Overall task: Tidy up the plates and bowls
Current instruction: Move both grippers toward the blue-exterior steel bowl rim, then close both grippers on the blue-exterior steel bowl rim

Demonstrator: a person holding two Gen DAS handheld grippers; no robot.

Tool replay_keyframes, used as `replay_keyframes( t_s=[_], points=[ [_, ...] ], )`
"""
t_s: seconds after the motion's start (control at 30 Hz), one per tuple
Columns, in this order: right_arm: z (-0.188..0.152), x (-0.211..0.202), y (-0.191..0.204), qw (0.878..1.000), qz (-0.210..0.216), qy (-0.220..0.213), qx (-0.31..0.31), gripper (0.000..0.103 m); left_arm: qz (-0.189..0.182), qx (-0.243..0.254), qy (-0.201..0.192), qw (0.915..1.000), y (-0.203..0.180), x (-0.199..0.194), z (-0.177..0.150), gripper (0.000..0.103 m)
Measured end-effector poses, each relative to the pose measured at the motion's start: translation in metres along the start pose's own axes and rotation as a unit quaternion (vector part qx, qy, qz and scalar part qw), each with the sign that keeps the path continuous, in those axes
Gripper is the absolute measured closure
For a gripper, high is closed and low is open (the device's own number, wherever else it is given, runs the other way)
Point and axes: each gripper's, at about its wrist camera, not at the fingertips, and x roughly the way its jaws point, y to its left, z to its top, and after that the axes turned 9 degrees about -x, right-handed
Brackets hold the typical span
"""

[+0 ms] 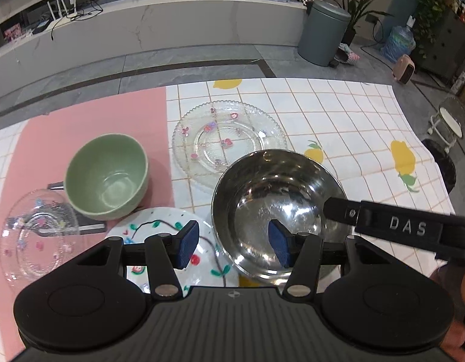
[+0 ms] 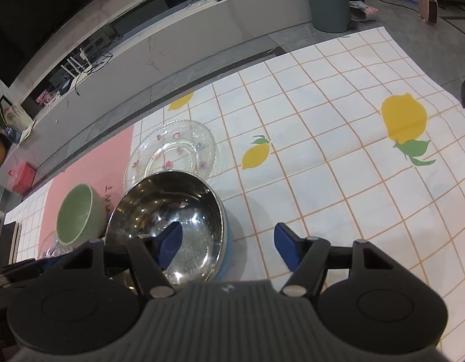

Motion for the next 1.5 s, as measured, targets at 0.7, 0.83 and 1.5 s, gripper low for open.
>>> replay_keyframes(
  t_s=[0.7,0.83,1.5],
  points=[
    [-0.011,0.038,0.005,1.000,-0.013,0.020,0.001,0.050,0.008,-0.002,0.018,0.9998,0.005,0.035,-0.004,0.071],
    [-0.012,0.042,0.005,1.000,-0.012,0.024,0.003,0.053,0.007,-0.002,0.019,0.9998,0.005,0.038,-0.005,0.072],
    [-0.012,0.043,0.010,1.000,-0.004,0.026,-0.015,0.086,0.013,-0.002,0.018,0.9997,0.007,0.036,-0.008,0.089]
  ],
)
